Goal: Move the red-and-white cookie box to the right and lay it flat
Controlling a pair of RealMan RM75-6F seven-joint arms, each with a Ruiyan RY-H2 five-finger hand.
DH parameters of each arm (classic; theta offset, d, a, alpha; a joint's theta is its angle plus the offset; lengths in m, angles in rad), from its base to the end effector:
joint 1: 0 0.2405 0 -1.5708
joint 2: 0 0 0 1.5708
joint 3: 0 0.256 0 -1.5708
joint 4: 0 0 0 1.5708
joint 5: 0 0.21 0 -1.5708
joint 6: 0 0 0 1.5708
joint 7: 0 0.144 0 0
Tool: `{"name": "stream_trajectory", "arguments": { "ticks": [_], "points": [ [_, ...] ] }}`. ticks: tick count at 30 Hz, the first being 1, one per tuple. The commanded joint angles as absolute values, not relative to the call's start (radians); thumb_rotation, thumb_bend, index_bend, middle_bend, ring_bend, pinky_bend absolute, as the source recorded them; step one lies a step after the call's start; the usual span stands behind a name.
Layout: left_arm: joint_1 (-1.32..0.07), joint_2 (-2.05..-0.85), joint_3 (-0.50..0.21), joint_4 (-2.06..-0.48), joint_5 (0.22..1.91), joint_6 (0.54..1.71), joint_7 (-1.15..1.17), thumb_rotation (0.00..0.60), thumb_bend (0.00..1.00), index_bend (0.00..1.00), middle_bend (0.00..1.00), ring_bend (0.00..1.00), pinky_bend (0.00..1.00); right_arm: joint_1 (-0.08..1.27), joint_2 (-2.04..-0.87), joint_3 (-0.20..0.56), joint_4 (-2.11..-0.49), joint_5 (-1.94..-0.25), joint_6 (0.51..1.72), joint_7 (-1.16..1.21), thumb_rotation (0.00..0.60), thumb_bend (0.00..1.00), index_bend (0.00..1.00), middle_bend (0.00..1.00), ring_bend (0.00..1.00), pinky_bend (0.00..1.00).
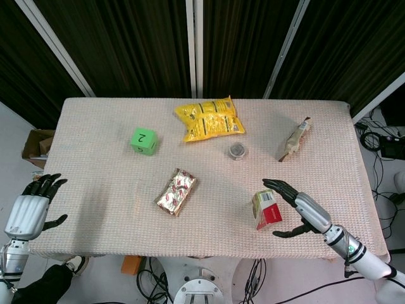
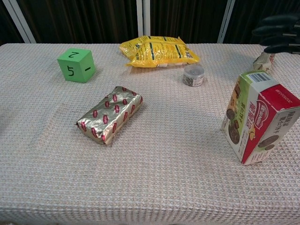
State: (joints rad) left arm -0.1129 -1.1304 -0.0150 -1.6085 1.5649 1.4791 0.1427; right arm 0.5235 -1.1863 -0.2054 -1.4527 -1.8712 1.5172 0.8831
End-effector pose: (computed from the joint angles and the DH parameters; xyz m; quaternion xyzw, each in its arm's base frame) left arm -0.3003 0.1817 0.1466 -0.6505 -0.3332 -0.3574 0.5814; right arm -0.2270 -0.2342 0.1036 0.6560 -0.5036 0.5488 0.1220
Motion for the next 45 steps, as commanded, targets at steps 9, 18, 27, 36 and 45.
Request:
{"name": "stream_trajectory", "arguments": {
  "ticks": [9,18,27,36,45],
  "points": [
    [-0.114,-1.128,-0.015,-1.604,1.565,1.481,0.129,0.600,0.08,0.21,0.15,0.12,0.24,0.656,-0.747,-0.141,-2.087,-1.624,1.072,0.144,0.600,0.00,0.00,0.00,0.00,0.00],
    [-0.103,-1.119,-0.011,-1.602,1.551,1.483,0.121,0.600,0.08,0.21,0.15,0.12,0.24,0.768,-0.741,-0.064,-2.290,-1.262,0.867,-0.281,0.600,0.00,0.00,0.00,0.00,0.00],
    [-0.101,-1.117,-0.013,-1.599,1.551,1.490,0.117,0.600,0.08,0.21,0.15,0.12,0.24,0.831,-0.820,-0.068,-2.345,-0.973,0.915,-0.604,0.600,0.00,0.00,0.00,0.00,0.00],
    [-0.103,-1.115,-0.014,-1.596,1.536,1.476,0.117,0.600,0.08,0.21,0.15,0.12,0.24,0.868,-0.911,-0.063,-2.326,-0.855,0.949,-0.684,0.600,0.00,0.00,0.00,0.00,0.00],
    [-0.108,-1.117,-0.015,-1.594,1.532,1.466,0.110,0.600,0.08,0.21,0.15,0.12,0.24,0.876,-0.925,-0.086,-2.356,-0.807,1.033,-0.784,0.600,0.00,0.00,0.06,0.00,0.00]
  ]
}}
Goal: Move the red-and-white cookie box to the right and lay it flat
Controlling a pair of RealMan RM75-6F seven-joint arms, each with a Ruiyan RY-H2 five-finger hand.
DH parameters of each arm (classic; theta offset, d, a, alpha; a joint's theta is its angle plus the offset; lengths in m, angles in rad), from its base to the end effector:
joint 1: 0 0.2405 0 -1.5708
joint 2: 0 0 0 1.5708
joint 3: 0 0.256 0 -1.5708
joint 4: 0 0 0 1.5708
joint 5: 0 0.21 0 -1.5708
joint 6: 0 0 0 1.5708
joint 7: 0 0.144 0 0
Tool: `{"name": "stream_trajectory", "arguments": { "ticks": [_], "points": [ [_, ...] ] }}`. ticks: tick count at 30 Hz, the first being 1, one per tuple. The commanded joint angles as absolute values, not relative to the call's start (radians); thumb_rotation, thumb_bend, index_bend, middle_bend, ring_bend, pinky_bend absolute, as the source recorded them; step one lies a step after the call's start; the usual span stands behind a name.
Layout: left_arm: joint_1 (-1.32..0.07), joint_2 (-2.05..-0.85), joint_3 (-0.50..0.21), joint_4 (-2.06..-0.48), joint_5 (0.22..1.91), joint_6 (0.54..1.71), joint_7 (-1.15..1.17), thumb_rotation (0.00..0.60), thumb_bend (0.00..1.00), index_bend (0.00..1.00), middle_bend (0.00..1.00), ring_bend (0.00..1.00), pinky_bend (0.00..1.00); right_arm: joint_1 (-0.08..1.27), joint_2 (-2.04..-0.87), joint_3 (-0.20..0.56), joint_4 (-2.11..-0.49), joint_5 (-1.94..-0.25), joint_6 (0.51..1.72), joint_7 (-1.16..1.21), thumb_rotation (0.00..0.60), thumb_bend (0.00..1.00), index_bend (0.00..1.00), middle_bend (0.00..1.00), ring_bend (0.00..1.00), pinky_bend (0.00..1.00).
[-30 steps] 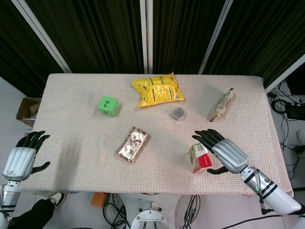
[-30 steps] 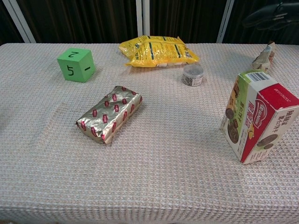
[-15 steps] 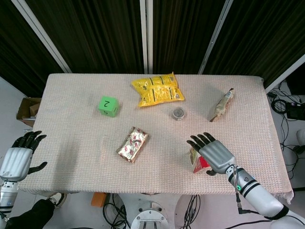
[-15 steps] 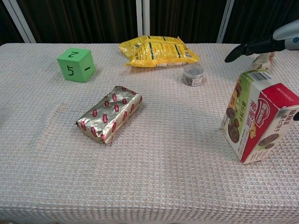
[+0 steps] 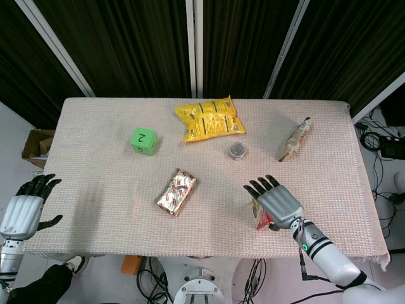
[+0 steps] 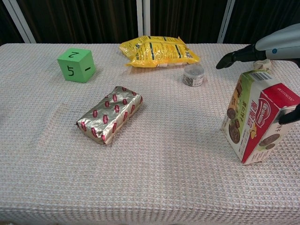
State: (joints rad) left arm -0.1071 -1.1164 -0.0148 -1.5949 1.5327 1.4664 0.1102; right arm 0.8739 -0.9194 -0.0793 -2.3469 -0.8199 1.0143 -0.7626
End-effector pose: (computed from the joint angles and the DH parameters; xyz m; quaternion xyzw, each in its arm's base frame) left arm -0.3104 0.1806 0.1526 -0.6415 -0.3483 -0.3472 0.5887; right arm -0.1110 -0.2391 0.0965 0.8388 -0.3362 0.2005 0.3783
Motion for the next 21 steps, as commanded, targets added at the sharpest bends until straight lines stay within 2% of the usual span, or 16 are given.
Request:
{"name": "stream_trajectory", "arguments": {
  "ticks": [1,8,13,21],
  "points": [
    [-0.108,-1.117,-0.015,-1.594,1.532,1.465,0.110,0.600,0.08,0.21,0.15,0.12,0.24,0.878,-0.928,-0.089,-2.356,-0.800,1.034,-0.791,0.600,0.00,0.00,0.06,0.00,0.00],
    [-0.107,-1.117,-0.013,-1.596,1.533,1.466,0.115,0.600,0.08,0.21,0.15,0.12,0.24,0.890,-0.944,-0.098,-2.341,-0.784,1.039,-0.820,0.600,0.00,0.00,0.17,0.00,0.00],
    [-0.105,-1.116,-0.013,-1.597,1.530,1.466,0.116,0.600,0.08,0.21,0.15,0.12,0.24,0.875,-0.968,-0.101,-2.332,-0.803,1.096,-0.849,0.600,0.00,0.00,0.42,0.00,0.00],
    [-0.106,-1.118,-0.013,-1.596,1.529,1.465,0.117,0.600,0.08,0.21,0.15,0.12,0.24,0.835,-1.007,-0.078,-2.335,-0.880,1.168,-0.825,0.600,0.08,0.00,0.54,0.08,0.00]
  ]
}}
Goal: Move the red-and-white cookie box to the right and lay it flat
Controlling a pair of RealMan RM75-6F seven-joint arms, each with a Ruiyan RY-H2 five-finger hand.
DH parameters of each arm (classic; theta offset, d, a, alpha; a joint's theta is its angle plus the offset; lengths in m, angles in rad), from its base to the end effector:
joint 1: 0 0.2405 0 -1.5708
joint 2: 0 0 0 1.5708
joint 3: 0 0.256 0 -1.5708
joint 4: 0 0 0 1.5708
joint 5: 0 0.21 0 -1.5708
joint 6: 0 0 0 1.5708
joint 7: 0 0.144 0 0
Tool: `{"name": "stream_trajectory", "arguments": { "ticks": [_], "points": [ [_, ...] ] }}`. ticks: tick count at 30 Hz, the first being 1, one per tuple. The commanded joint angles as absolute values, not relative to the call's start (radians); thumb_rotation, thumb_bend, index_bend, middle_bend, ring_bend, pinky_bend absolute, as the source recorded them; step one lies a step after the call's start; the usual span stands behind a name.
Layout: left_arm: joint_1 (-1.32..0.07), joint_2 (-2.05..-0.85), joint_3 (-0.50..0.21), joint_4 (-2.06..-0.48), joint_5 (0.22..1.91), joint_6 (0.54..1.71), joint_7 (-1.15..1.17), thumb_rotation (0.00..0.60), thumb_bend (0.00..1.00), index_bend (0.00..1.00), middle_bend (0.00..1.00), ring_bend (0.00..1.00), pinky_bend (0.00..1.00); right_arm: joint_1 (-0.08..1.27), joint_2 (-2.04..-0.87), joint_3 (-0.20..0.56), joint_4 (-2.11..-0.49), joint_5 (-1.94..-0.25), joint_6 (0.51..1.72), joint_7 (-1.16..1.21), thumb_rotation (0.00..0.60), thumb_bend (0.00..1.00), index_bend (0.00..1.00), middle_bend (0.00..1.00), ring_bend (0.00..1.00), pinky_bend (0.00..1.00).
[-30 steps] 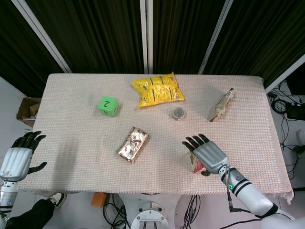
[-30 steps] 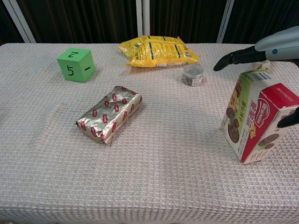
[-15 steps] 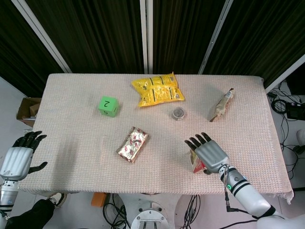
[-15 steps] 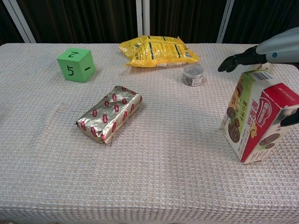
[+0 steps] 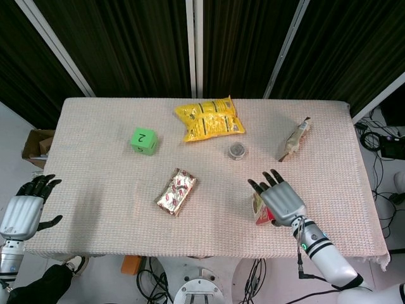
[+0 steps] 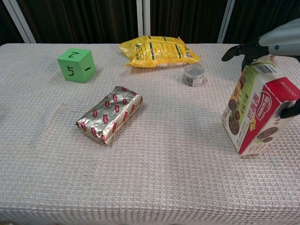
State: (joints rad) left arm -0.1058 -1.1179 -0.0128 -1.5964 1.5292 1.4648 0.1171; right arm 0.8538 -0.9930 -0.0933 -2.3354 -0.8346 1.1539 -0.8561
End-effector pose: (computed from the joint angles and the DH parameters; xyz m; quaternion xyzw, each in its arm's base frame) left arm -0.3109 0.1798 0.1517 -0.6418 -0.3492 -0.3439 0.5898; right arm -0.1128 -0.2411 0.0936 0.8291 -0.3060 0.2086 0.4188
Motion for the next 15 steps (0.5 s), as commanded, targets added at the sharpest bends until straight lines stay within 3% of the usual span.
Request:
{"name": "stream_trajectory", "arguments": {
  "ticks": [1,8,15],
  "points": [
    [-0.106,-1.118,-0.013,-1.597,1.529,1.466,0.117,0.600,0.08,0.21,0.15,0.12,0.24,0.820,-1.018,-0.062,-2.326,-0.928,1.172,-0.778,0.600,0.09,0.00,0.55,0.09,0.00],
    [-0.106,-1.118,-0.013,-1.596,1.531,1.466,0.115,0.600,0.08,0.21,0.15,0.12,0.24,0.688,-1.151,0.019,-2.056,-1.320,1.217,-0.207,0.600,0.10,0.00,0.62,0.17,0.00],
    [-0.109,-1.117,-0.014,-1.599,1.530,1.461,0.118,0.600,0.08,0.21,0.15,0.12,0.24,0.640,-1.293,0.040,-1.677,-1.451,1.209,0.382,0.600,0.12,0.00,0.63,0.17,0.00]
  ]
}}
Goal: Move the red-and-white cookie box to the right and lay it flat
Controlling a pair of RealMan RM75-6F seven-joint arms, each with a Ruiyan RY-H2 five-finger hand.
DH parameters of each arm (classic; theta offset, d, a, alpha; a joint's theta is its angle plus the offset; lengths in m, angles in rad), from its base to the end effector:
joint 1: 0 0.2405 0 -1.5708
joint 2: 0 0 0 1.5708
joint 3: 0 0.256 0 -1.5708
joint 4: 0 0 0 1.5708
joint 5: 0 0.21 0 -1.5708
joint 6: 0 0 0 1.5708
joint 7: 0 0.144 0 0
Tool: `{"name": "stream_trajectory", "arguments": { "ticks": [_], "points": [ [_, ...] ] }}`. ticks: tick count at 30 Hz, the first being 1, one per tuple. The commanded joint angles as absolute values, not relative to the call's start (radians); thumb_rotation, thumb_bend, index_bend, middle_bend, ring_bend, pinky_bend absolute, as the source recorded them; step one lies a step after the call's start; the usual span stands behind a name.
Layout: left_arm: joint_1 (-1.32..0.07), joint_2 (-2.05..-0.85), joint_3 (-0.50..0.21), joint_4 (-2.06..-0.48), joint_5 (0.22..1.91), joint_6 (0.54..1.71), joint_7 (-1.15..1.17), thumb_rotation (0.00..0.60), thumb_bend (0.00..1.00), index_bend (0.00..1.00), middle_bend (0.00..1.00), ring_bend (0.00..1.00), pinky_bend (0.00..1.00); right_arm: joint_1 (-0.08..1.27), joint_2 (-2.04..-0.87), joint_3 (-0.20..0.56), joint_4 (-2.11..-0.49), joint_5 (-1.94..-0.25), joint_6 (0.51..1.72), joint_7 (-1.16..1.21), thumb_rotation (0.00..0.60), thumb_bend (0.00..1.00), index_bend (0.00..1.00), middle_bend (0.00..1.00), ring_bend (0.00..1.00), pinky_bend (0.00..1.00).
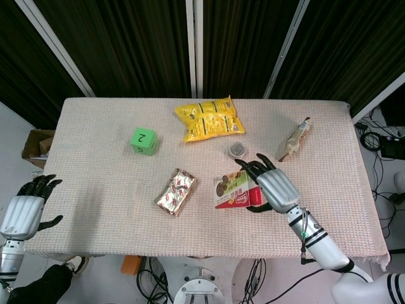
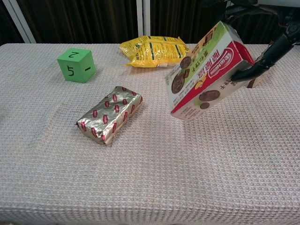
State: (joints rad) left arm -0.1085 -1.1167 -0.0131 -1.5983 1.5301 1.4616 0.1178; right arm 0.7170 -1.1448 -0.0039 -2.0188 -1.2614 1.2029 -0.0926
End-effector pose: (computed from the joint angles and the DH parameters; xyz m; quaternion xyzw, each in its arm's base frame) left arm -0.3102 0.1806 0.1514 -0.6432 -0.3489 -0.3441 0.5884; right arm -0.1189 -0.2721 0.0832 0.7084 -0.4274 0.4591 0.3237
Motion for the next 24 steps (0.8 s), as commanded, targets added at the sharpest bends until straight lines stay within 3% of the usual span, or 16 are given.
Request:
{"name": "stream_trajectory", "arguments": {
  "ticks": [1,7,14,17,21,24],
  "points": [
    [-0.110,-1.117,-0.014,-1.600,1.529,1.460,0.120,0.600,0.08,0.21,0.15,0.12,0.24,0.637,-1.317,0.038,-1.626,-1.460,1.200,0.445,0.600,0.12,0.00,0.63,0.17,0.00],
    [-0.112,-1.117,-0.014,-1.606,1.527,1.456,0.130,0.600,0.08,0.21,0.15,0.12,0.24,0.626,-1.379,0.012,-1.456,-1.493,1.152,0.570,0.600,0.13,0.00,0.65,0.17,0.00],
    [-0.114,-1.125,-0.012,-1.600,1.529,1.451,0.127,0.600,0.08,0.21,0.15,0.12,0.24,0.627,-1.348,-0.016,-1.410,-1.513,1.086,0.533,0.600,0.09,0.00,0.61,0.15,0.00],
    [-0.115,-1.127,-0.011,-1.599,1.531,1.452,0.127,0.600,0.08,0.21,0.15,0.12,0.24,0.632,-1.318,-0.036,-1.408,-1.528,1.051,0.499,0.600,0.04,0.00,0.44,0.05,0.00],
    [-0.113,-1.126,-0.010,-1.598,1.531,1.455,0.125,0.600,0.08,0.21,0.15,0.12,0.24,0.631,-1.263,-0.056,-1.428,-1.541,1.022,0.446,0.600,0.00,0.00,0.04,0.00,0.00],
    [-0.111,-1.126,-0.009,-1.597,1.531,1.456,0.124,0.600,0.08,0.21,0.15,0.12,0.24,0.610,-1.226,-0.055,-1.450,-1.533,1.043,0.401,0.600,0.00,0.00,0.00,0.00,0.00]
  ]
}}
